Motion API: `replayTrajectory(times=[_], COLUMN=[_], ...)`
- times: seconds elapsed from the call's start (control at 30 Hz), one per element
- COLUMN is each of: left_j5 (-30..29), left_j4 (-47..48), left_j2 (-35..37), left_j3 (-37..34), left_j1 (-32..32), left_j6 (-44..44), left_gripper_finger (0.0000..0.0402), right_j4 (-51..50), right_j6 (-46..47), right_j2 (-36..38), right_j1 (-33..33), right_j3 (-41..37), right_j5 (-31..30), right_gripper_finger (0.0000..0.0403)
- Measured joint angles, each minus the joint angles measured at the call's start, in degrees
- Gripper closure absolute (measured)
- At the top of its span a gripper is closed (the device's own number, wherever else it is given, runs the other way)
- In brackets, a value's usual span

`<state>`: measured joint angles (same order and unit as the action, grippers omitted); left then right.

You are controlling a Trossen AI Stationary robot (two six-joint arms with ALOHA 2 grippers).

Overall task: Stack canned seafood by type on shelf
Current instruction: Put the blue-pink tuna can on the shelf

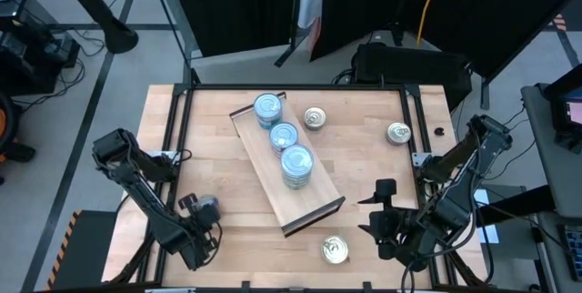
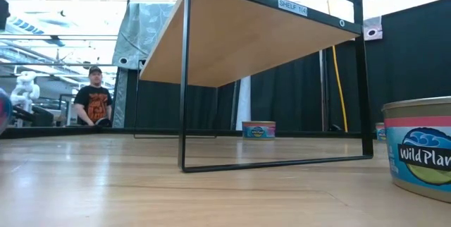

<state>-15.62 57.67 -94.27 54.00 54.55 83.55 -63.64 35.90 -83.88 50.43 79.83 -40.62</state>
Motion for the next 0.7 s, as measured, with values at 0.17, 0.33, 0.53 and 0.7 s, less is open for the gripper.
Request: replayTrajectory(times=[0.17, 0.33, 0.53, 0.7], left_j5=[1.05, 1.12, -4.49, -3.8], left_j4=[-3.35, -4.4, 13.96, 32.0], left_j2=[-0.28, -1.03, -0.82, 1.55], left_j3=[0.17, 1.77, 15.95, 26.97], left_j1=[0.29, 0.71, 0.61, -0.59], left_j6=[0.2, 0.17, 0.7, 5.94], left_gripper_finger=[0.0401, 0.0401, 0.0401, 0.0359], right_j4=[-0.03, -0.04, -0.04, -0.02], right_j6=[0.02, 0.0, -0.19, -0.42], right_j2=[0.0, 0.0, 0.0, 0.0], right_j1=[0.0, 0.09, 0.26, 0.28], right_j3=[0.0, 0.0, 0.02, 0.02], right_j5=[0.06, 0.07, -0.02, -0.02], right_gripper_finger=[0.0124, 0.0124, 0.0124, 0.0124])
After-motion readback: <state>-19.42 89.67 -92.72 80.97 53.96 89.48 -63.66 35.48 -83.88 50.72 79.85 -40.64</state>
